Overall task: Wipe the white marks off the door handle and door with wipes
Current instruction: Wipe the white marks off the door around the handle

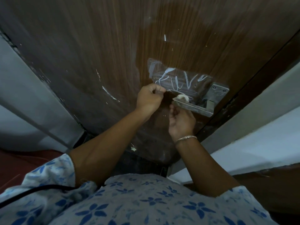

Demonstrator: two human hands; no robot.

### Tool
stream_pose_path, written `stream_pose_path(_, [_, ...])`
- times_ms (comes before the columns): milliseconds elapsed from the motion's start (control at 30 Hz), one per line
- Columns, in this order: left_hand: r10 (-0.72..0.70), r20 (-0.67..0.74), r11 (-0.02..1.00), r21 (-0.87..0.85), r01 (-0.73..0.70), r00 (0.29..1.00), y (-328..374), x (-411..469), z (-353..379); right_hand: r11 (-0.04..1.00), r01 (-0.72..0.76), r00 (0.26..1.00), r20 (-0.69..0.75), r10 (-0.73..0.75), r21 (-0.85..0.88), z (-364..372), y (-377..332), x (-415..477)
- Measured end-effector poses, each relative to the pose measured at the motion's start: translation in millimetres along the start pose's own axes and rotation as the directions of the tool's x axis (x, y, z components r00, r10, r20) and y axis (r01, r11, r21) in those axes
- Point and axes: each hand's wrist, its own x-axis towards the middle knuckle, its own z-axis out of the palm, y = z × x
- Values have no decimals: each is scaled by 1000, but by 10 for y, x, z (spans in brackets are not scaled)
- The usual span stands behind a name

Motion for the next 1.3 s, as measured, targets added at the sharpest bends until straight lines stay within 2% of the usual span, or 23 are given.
stream_pose_path(167, [30, -14, 1000, 7, -30, 999, -2, 42, -90, 990, 135, 990, -25, -136, -47, -262, -116, 67])
stream_pose_path(400, [16, -25, 1000, 11, -16, 1000, -79, 31, -142, 960, 234, 971, -3, -237, -154, -252, -75, 83])
stream_pose_path(567, [-15, -15, 1000, 17, 16, 1000, -106, 10, -120, 944, 322, 946, 48, -319, -76, -155, -124, 102])
stream_pose_path(633, [-23, -2, 999, 26, 23, 1000, -106, 1, -97, 930, 349, 937, 68, -343, -113, -181, -124, 112])
stream_pose_path(767, [-15, -11, 1000, 22, 15, 1000, -104, -4, -82, 919, 349, 937, 54, -345, -182, -266, -84, 154])
stream_pose_path(867, [-2, -34, 1000, 20, 3, 999, -116, -1, -110, 934, 318, 948, 41, -315, -164, -257, -63, 161])
stream_pose_path(1000, [0, -46, 999, 38, 2, 999, -151, -12, -141, 944, 296, 955, 65, -289, -147, -140, -6, 116])
stream_pose_path(1100, [2, -48, 999, 40, 0, 999, -150, -28, -135, 937, 282, 959, 104, -265, -208, 37, 106, 73])
stream_pose_path(1200, [10, -36, 999, 48, -8, 999, -146, -40, -163, 912, 311, 950, 119, -289, -266, 86, 173, 60])
stream_pose_path(1300, [-3, -39, 999, 54, 5, 999, -150, -33, -238, 904, 349, 937, 96, -336, -248, -55, 105, 120])
